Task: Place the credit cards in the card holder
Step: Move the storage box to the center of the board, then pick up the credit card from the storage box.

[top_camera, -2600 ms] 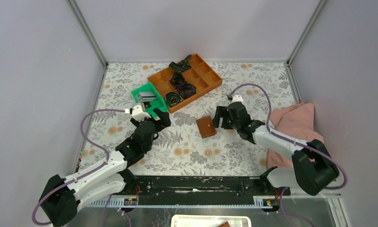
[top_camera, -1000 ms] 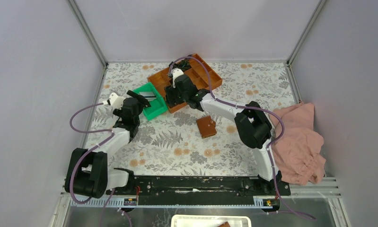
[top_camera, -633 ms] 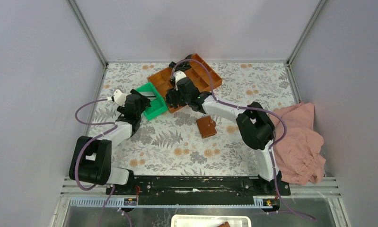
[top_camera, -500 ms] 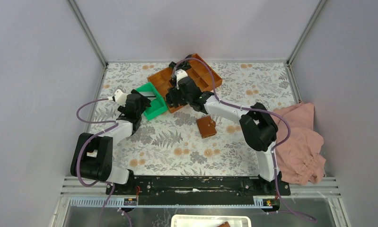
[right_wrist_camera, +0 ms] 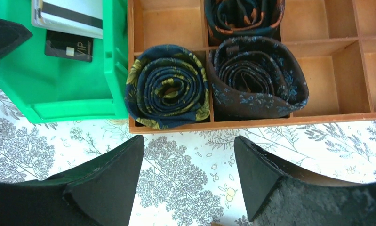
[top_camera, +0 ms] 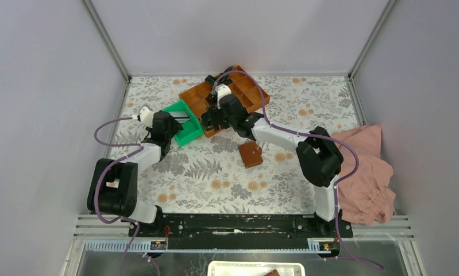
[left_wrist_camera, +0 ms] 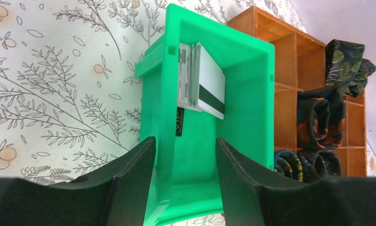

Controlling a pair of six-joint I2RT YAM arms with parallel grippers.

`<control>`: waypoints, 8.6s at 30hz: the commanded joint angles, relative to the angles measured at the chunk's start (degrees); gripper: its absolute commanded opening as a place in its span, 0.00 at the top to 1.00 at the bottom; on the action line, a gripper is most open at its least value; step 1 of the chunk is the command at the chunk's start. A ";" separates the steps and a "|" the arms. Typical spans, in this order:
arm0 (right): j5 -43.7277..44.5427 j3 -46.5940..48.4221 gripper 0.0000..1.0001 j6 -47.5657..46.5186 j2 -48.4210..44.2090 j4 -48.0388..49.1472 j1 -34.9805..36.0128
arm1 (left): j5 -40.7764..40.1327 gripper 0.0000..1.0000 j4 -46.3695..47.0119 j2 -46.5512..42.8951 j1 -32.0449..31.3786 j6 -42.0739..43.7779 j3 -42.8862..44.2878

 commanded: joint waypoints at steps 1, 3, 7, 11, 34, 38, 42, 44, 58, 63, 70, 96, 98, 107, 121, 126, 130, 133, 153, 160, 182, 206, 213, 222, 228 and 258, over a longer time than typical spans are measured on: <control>1.55 -1.19 0.22 -0.38 -4.85 2.66 0.28 | 1.66 0.44 -3.29 0.63 0.41 1.33 1.87; 1.72 -1.85 0.22 -0.27 -5.41 2.74 0.30 | 2.09 0.44 -4.63 0.83 0.41 1.70 2.16; 1.72 -3.38 0.22 0.13 -6.85 3.03 0.30 | 3.14 0.48 -7.13 2.00 0.43 3.09 3.39; 1.91 -4.78 0.22 0.25 -8.25 3.52 0.30 | 3.92 0.63 -10.04 3.65 0.42 4.63 5.31; 1.18 -10.37 0.22 0.18 -14.37 2.80 0.30 | 4.79 0.97 -20.31 -0.91 0.35 7.05 6.05; 0.21 -11.90 0.22 0.98 -15.85 2.83 0.24 | 6.49 0.98 -21.39 -5.29 0.25 7.51 3.41; -0.39 -13.73 0.22 1.72 -17.39 2.82 0.29 | 6.97 1.00 -23.56 -9.45 -0.59 7.87 1.55; -0.72 -14.78 0.22 2.22 -18.00 3.00 0.38 | 6.55 1.00 -25.09 -11.44 -1.81 7.81 0.74; -2.95 -20.69 0.23 3.87 -24.00 3.43 1.15 | -6.73 1.00 -37.47 -17.18 -19.04 -1.20 -2.33; -3.39 -22.52 0.24 4.27 -24.86 3.55 1.87 | -8.80 0.98 -37.55 -15.83 -23.41 -5.48 -4.52; -3.16 -24.08 0.24 4.73 -25.01 3.91 3.59 | -12.55 0.89 -40.25 -12.61 -28.30 -10.02 -2.66; -1.83 -10.56 0.25 1.31 -14.23 -1.08 9.24 | -28.31 0.36 -50.20 -32.68 -29.54 -14.28 5.13; -2.07 -7.78 0.25 0.85 -11.77 -2.05 9.67 | -29.55 0.36 -50.52 -35.42 -29.57 -16.02 3.85; -4.79 5.96 0.26 0.55 0.15 -6.86 10.77 | -32.62 0.37 -51.20 -45.23 -29.54 -21.07 -1.42; -7.00 19.14 0.27 1.31 12.67 -11.71 11.13 | -32.46 0.37 -52.06 -48.47 -29.59 -24.25 -4.51; -7.31 21.65 0.27 1.62 14.97 -12.31 11.12 | -32.37 0.37 -52.05 -49.00 -29.58 -24.20 -5.13; -7.28 23.08 0.27 1.63 16.22 -12.76 11.12 | -32.37 0.37 -51.98 -49.32 -29.55 -24.27 -5.51; -7.34 23.98 0.27 1.65 17.13 -13.17 11.19 | -32.34 0.37 -52.01 -49.26 -29.61 -24.36 -5.65; -11.47 26.57 0.40 4.95 19.95 -16.54 10.55 | -32.46 0.37 -51.11 -48.88 -29.65 -24.03 -5.44; -12.57 25.41 0.45 5.49 17.59 -15.57 10.51 | -32.73 0.38 -51.04 -48.26 -29.55 -24.15 -5.14; -12.84 24.79 0.50 5.89 13.90 -16.53 10.49 | -32.72 0.38 -50.79 -47.41 -29.60 -23.93 -4.48; -12.46 27.90 0.38 5.67 18.08 -20.35 10.49 | -32.02 0.38 -50.11 -47.86 -29.53 -23.57 -5.32; -14.25 28.49 0.44 6.38 19.27 -20.09 10.17 | -31.87 0.38 -50.11 -48.24 -29.58 -23.58 -5.93; -15.16 29.63 0.44 6.89 20.83 -20.64 10.03 | -31.59 0.38 -50.12 -48.87 -29.56 -23.75 -6.49; -15.66 28.86 0.60 6.84 20.19 -20.37 10.01 | -31.53 0.38 -50.12 -48.75 -29.63 -24.01 -6.56; -15.05 25.87 0.65 6.57 14.10 -20.16 9.92 | -30.97 0.38 -50.03 -47.94 -29.55 -24.54 -6.06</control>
